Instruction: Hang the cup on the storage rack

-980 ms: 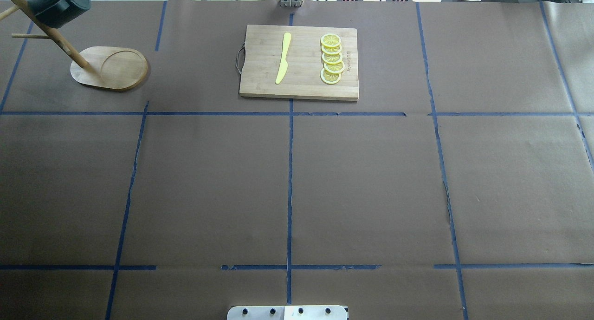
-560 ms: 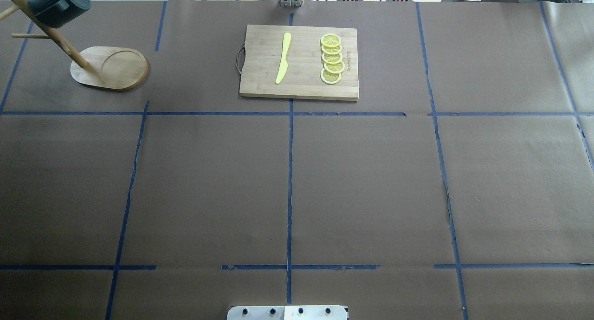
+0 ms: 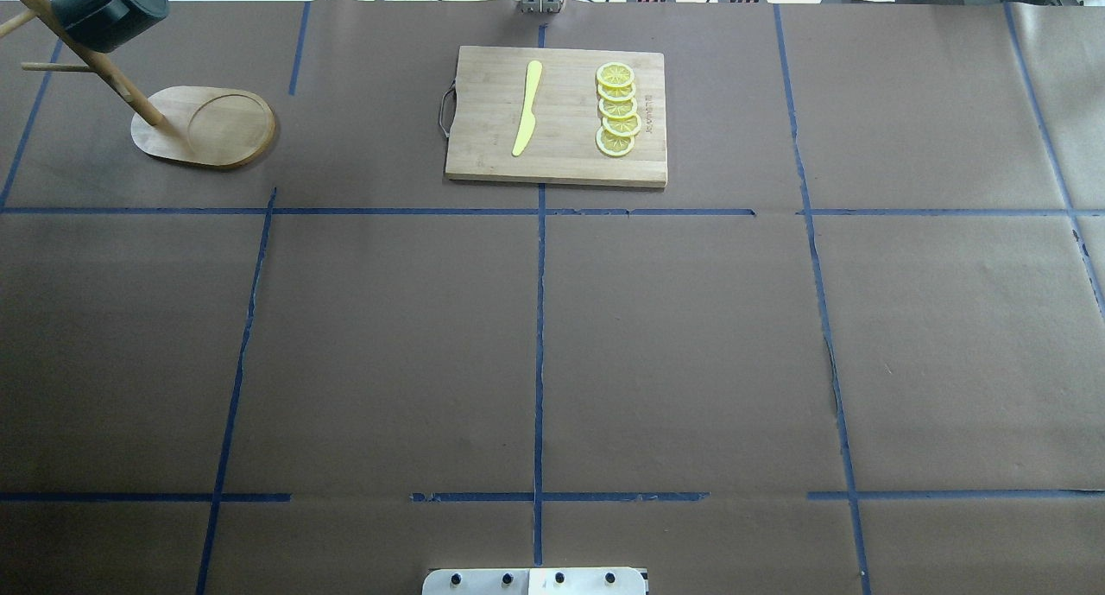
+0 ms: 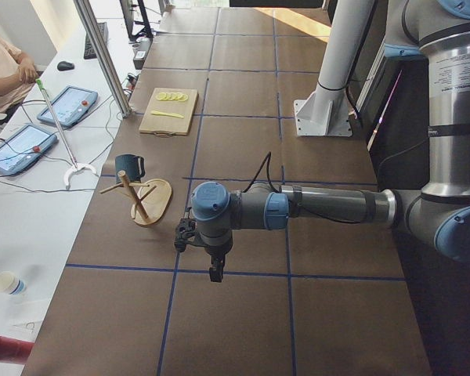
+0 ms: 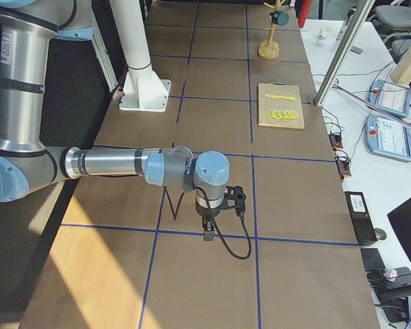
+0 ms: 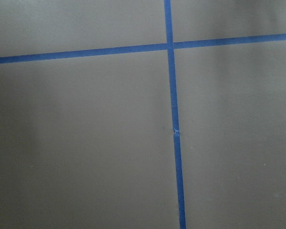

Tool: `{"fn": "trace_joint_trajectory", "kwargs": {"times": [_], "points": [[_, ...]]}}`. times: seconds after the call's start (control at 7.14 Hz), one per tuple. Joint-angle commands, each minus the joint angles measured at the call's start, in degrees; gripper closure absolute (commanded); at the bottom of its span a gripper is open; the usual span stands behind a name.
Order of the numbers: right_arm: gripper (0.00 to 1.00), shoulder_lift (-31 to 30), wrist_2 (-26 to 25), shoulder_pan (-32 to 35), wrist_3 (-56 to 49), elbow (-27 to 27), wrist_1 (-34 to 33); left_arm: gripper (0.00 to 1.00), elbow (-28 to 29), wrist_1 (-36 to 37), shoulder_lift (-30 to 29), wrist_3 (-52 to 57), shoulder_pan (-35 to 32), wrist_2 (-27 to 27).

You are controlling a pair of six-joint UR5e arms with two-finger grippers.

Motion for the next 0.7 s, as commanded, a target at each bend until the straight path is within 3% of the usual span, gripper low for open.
{"fn": "trace_joint_trajectory", "kwargs": {"times": [0.0, 0.56], "points": [[0.00, 0.00, 0.06, -0.21, 0.00, -0.07, 0.04, 0.00, 0.13, 0.10, 0.03, 0.00, 0.04, 0.07], [0.00, 0.00, 0.06, -0.56, 0.00, -0.07, 0.12, 0.00, 0.23, 0.01, 0.64, 0.00, 0.04, -0.20]]}}
